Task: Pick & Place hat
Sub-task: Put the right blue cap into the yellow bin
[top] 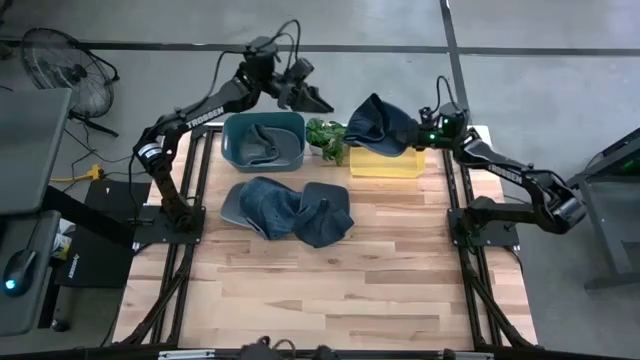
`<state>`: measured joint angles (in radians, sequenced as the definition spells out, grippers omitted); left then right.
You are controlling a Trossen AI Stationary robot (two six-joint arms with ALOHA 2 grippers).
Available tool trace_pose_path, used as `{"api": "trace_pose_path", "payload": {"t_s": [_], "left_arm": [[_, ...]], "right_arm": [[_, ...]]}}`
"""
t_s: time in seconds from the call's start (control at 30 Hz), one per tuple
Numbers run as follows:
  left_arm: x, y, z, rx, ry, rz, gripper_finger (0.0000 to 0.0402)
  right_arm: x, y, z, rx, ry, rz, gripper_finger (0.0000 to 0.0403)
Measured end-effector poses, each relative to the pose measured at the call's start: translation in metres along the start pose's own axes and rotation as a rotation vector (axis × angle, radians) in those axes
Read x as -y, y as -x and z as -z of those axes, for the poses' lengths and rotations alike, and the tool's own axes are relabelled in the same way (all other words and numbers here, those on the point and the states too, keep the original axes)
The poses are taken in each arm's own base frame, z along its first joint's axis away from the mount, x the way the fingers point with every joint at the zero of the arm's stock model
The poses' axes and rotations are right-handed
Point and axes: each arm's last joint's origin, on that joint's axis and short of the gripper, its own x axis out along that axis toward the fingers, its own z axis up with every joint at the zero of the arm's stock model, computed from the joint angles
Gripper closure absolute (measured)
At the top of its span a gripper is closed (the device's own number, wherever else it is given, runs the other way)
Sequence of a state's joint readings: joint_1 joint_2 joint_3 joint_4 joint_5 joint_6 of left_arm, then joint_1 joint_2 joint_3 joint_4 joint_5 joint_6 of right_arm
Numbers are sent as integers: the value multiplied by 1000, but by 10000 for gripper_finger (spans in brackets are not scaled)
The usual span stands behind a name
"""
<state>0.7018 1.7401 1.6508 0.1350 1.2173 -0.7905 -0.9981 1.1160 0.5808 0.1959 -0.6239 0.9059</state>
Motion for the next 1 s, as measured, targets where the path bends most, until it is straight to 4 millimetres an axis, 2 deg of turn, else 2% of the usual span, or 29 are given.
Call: {"api": "trace_pose_path", "payload": {"t_s": [0.1,0.27,0.43,0.63,1.0], "left_arm": [[0,-12,8,-40,-6,8,187],[-5,-22,21,-78,1,-43,187],[-6,-28,28,-100,13,-81,187],[-2,-41,34,-122,-15,-74,187],[6,-62,43,-139,-31,-74,186]], "right_arm": [[-1,8,-11,-35,14,56,397],[-25,19,-34,-117,140,209,397],[-38,16,-55,-260,203,298,397],[-25,-5,-66,-379,217,285,397],[9,-34,-71,-442,216,308,397]]}}
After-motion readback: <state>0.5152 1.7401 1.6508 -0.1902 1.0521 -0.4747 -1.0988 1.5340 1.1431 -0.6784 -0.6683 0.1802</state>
